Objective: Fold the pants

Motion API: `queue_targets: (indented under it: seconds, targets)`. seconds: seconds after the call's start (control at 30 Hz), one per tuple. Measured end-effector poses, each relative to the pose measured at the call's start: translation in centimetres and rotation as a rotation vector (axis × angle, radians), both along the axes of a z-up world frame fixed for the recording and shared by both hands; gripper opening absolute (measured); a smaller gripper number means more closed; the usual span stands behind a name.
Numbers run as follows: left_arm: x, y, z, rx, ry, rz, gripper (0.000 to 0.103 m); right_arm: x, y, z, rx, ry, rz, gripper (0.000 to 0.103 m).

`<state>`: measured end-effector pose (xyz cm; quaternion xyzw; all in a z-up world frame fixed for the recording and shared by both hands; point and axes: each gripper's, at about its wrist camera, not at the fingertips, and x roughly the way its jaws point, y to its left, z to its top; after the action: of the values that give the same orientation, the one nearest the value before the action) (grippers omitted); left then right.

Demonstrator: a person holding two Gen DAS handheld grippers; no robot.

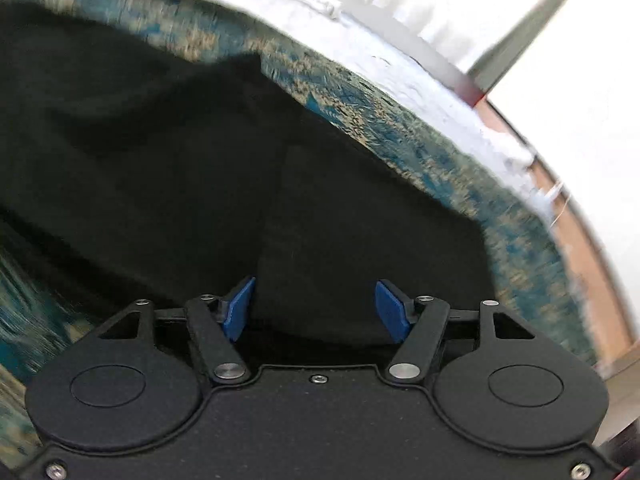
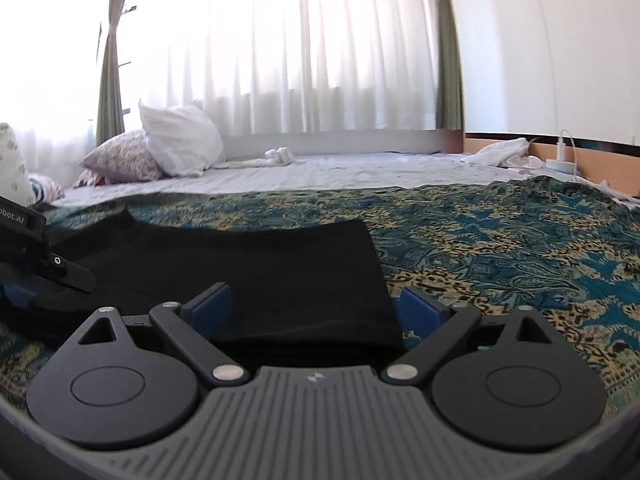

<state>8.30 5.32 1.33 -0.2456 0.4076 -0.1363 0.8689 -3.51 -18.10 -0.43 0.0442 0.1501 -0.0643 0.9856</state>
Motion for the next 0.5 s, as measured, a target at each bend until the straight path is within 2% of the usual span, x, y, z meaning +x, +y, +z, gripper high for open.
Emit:
queue_targets:
  seconds: [0.1,0.17,0.23,0.3,0.47,0.5]
  targets:
    - [0.5,1.4,-0.4,-0.11,0.04,0.038,0.059,-0.2,-0.1,0.2,0.019,-0.009,-0.014,0.098]
    - [0.7,2.2,-0.8,-0.143,0.054,0.065,0.047,-0.2,-0.1,0.1,0.023,-0.007,-0.011,0.098]
    - [0.5,2.5,-1.0,-0.097,0.066,0.095,0.014,-0.3,0.0,0.0,0.014,-0.003,-0.006,0.098]
    - [0.2,2.5,-1.1,-0.06,0.056,0.085,0.014,-0.3,0.3,-0.1,0.001,0.003,-0.002,0.098]
    - [-0.1,2.7,-1.2,-0.107,0.045,0.05,0.019,-0.4,0.7,-0.2,-0.024,0.013,0.006,0.098]
    - [0.1,2.8,-1.3,-0.119,0.05,0.041,0.026,-0.5,0.8,-0.2,-0.025,0.016,0.005,0.098]
